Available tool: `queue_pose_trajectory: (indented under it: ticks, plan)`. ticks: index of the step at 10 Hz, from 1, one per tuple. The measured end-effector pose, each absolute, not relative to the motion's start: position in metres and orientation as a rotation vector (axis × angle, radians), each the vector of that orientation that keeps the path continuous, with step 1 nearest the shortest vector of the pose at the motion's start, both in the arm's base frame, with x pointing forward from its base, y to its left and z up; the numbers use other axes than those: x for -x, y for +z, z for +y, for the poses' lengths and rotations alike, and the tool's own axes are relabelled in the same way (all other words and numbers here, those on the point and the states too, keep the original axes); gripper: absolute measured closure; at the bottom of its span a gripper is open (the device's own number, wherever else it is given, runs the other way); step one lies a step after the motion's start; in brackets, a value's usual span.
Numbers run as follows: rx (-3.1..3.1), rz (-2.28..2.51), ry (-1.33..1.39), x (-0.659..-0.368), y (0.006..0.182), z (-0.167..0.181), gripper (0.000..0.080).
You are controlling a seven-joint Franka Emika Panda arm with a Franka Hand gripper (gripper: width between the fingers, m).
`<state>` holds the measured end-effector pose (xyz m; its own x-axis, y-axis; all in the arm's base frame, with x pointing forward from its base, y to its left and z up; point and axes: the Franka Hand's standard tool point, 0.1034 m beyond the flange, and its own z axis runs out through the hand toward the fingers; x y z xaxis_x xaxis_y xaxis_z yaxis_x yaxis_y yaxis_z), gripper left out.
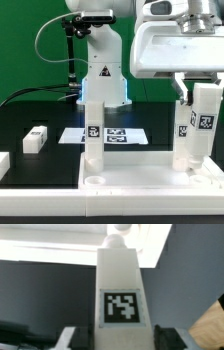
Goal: Assemble desk
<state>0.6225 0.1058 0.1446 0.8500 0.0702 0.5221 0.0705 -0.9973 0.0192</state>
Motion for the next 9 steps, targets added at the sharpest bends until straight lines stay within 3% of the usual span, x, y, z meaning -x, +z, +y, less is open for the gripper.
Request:
queue_pose_trajectory:
  ticks: [5, 9]
  plan:
    - [3.029, -0.132, -0.814, -0.616, 0.127, 0.117, 0.0515]
    - [3.022, -0.141, -0.834, -0.618, 0.125, 0.12, 0.0515]
